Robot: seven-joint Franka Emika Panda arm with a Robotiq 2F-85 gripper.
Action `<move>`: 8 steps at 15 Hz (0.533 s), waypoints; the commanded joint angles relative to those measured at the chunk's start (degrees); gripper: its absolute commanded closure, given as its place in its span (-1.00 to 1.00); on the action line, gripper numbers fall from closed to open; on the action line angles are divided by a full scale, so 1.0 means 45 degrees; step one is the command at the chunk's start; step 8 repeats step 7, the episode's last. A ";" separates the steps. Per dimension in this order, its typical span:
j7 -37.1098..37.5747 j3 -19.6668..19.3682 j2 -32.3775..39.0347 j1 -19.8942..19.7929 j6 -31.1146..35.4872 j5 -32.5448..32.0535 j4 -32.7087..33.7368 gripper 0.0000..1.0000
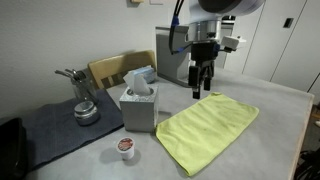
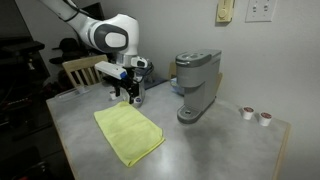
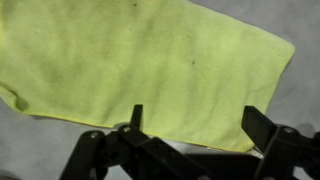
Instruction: Unfold the towel once
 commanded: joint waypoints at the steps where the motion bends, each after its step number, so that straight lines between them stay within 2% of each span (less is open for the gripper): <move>1: 0.0462 -0.0540 -0.1170 -0.0091 -0.0599 -0.1511 -0.0861 -1.00; 2: 0.0283 -0.0241 -0.0389 -0.0103 -0.0319 -0.0951 -0.0192 -1.00; 8: 0.0321 -0.0466 -0.0935 -0.0126 -0.0527 -0.1301 -0.0568 -1.00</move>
